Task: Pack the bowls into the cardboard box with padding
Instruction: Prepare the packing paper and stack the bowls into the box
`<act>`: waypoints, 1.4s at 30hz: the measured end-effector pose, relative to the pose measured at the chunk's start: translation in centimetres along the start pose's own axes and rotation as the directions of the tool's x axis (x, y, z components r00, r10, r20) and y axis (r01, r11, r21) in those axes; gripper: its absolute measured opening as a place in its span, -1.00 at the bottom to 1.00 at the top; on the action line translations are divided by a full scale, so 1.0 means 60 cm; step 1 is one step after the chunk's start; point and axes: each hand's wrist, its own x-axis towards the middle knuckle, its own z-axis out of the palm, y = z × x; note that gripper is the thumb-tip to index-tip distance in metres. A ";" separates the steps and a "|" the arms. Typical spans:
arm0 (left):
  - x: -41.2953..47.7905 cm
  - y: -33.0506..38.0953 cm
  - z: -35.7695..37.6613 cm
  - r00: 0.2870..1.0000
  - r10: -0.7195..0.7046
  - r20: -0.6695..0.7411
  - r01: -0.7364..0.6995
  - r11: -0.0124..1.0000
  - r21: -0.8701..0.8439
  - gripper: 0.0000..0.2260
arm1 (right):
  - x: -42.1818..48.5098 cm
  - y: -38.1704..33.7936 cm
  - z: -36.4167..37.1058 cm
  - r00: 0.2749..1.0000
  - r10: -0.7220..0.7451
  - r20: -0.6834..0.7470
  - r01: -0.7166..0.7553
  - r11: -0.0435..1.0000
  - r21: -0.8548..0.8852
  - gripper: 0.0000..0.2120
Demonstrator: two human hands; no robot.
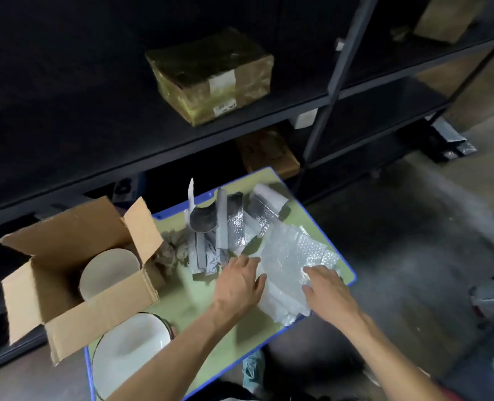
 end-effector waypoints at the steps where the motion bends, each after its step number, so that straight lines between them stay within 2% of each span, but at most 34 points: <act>1: 0.015 0.006 0.004 0.999 -0.022 0.031 0.020 0.999 0.050 -0.59 | 0.004 0.012 -0.002 1.000 0.014 -0.003 -0.014 1.000 0.005 -0.60; 4: 0.053 0.021 0.013 0.991 -0.089 0.098 0.068 0.976 0.205 -0.52 | 0.013 0.038 -0.006 0.999 0.050 -0.005 -0.050 0.998 0.035 -0.60; 7: 0.082 0.034 0.023 0.983 -0.143 0.117 0.109 0.960 0.256 -0.50 | 0.019 0.049 -0.008 0.998 0.067 0.000 -0.067 0.996 0.058 -0.55; 10: 0.099 0.041 0.032 0.977 -0.178 0.121 0.138 0.950 0.281 -0.62 | 0.027 0.054 -0.007 0.996 0.085 0.028 -0.087 0.993 0.076 -0.57; 13: 0.105 0.045 0.035 0.980 -0.179 0.083 0.152 0.953 0.261 -0.76 | 0.035 0.055 -0.006 0.993 0.101 0.058 -0.106 0.991 0.085 -0.74; 15: 0.102 0.045 0.030 0.979 -0.196 0.053 0.184 0.967 0.179 -0.82 | 0.039 0.055 -0.004 0.992 0.108 0.065 -0.114 0.989 0.092 -0.74; 17: 0.097 0.040 0.025 0.976 -0.218 0.019 0.218 0.976 0.023 -0.86 | 0.043 0.056 -0.003 0.992 0.115 0.060 -0.122 0.986 0.110 -0.64; 19: 0.087 0.029 0.018 0.968 -0.250 -0.014 0.247 0.961 -0.125 -0.89 | 0.047 0.057 -0.002 0.991 0.129 0.039 -0.133 0.983 0.126 -0.66; 22: 0.071 0.009 0.007 0.946 -0.323 -0.016 0.303 0.903 -0.304 -0.90 | 0.049 0.046 -0.010 0.989 0.138 0.046 -0.145 0.971 0.190 -0.69; 26: 0.050 -0.008 -0.012 0.929 -0.365 0.061 0.339 0.773 -0.536 -0.90 | 0.052 0.014 -0.026 0.985 0.169 0.029 -0.167 0.912 0.375 -0.72; 29: 0.027 -0.019 -0.028 0.921 -0.383 0.071 0.343 0.708 -0.617 -0.92 | 0.055 -0.013 -0.036 0.983 0.180 0.021 -0.162 0.817 0.553 -0.56; 30: 0.017 -0.024 -0.033 0.917 -0.392 0.075 0.348 0.693 -0.631 -0.93 | 0.054 -0.024 -0.041 0.984 0.177 0.010 -0.146 0.775 0.615 -0.56; 32: -0.004 -0.034 -0.044 0.914 -0.400 0.068 0.351 0.697 -0.625 -0.92 | 0.056 -0.044 -0.047 0.986 0.167 0.004 -0.117 0.673 0.730 -0.61; 35: -0.043 -0.052 -0.060 0.910 -0.414 0.030 0.349 0.724 -0.596 -0.97 | 0.054 -0.079 -0.057 0.993 0.078 0.088 -0.116 0.534 0.837 -0.75; 37: -0.074 -0.063 -0.070 0.899 -0.437 0.024 0.368 0.724 -0.584 -0.96 | 0.053 -0.105 -0.056 0.991 -0.019 0.132 -0.099 0.562 0.821 -0.91; 40: -0.124 -0.078 -0.085 0.864 -0.504 0.013 0.420 0.706 -0.570 -0.94 | 0.055 -0.143 -0.037 0.985 -0.080 0.150 -0.054 0.690 0.722 -0.91; 42: -0.161 -0.084 -0.097 0.835 -0.548 -0.045 0.442 0.717 -0.539 -0.94 | 0.054 -0.169 -0.025 0.987 -0.091 0.131 -0.021 0.740 0.672 -0.91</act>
